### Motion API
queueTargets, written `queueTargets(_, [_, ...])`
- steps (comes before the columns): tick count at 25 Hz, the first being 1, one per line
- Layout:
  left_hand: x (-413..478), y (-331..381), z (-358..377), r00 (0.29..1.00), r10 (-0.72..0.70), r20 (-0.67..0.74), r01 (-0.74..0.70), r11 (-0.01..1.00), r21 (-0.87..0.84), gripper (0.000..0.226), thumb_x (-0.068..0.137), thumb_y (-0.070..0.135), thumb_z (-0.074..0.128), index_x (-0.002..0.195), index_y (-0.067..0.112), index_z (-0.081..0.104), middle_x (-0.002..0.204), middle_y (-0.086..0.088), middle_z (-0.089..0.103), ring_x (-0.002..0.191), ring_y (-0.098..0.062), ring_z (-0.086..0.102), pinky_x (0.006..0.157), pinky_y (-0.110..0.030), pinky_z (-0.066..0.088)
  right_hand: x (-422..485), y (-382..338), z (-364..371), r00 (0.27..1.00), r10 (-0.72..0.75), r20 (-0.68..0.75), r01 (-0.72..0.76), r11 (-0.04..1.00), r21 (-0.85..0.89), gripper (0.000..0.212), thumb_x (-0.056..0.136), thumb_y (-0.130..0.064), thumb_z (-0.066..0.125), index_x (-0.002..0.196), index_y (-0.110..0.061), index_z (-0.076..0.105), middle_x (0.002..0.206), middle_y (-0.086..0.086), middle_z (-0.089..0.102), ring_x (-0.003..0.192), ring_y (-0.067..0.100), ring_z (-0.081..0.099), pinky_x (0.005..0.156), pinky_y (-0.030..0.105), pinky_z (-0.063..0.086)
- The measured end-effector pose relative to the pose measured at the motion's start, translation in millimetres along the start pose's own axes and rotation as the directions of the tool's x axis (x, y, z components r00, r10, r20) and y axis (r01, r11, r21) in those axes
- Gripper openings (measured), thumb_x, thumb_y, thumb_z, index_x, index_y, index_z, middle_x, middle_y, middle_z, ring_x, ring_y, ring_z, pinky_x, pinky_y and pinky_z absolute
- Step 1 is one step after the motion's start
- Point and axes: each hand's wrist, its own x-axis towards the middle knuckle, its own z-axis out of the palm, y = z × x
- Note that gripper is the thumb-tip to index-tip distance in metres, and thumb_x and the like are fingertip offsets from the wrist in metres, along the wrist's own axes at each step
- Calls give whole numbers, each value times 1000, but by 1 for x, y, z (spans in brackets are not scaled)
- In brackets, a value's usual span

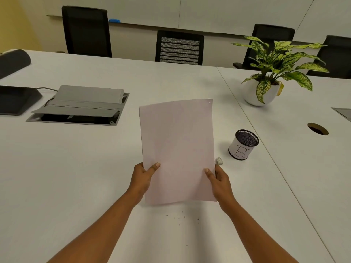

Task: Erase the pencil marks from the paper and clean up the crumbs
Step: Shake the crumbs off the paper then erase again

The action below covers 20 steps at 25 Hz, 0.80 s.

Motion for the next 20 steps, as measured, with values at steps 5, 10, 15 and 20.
queueTargets(5, [-1, 9, 9, 999, 36, -13, -37, 997, -63, 33, 87, 23, 61, 117, 10, 54, 103, -3, 62, 97, -22, 58, 85, -30, 45, 5, -3, 0, 997, -56, -47, 62, 991, 120, 21, 89, -12, 52, 92, -31, 62, 96, -3, 69, 88, 13, 65, 79, 25, 53])
queueTargets(10, [-6, -5, 11, 997, -18, 69, 16, 1000, 21, 38, 87, 18, 60, 123, 6, 52, 107, -3, 59, 95, -21, 56, 83, -30, 44, 1, 20, -1, 998, 19, -59, -14, 996, 84, 22, 90, -13, 52, 109, -21, 59, 107, 5, 67, 100, 19, 62, 92, 38, 48])
queueTargets(15, [-8, -36, 10, 984, -143, 107, 131, 985, 108, 39, 92, 20, 52, 129, 7, 47, 124, -11, 57, 108, -25, 55, 93, -34, 44, -3, 37, -2, 995, 94, -38, -93, 995, 25, 24, 93, -14, 44, 114, -20, 55, 111, 4, 64, 102, 19, 59, 94, 37, 45])
queueTargets(20, [1, -26, 16, 992, -58, 115, 44, 992, 118, 35, 93, 16, 51, 127, 8, 50, 116, -3, 58, 104, -18, 55, 89, -26, 42, 10, 29, -2, 990, 84, -110, -80, 996, 46, 24, 93, -9, 42, 112, -17, 54, 106, 2, 62, 94, 18, 57, 84, 33, 44])
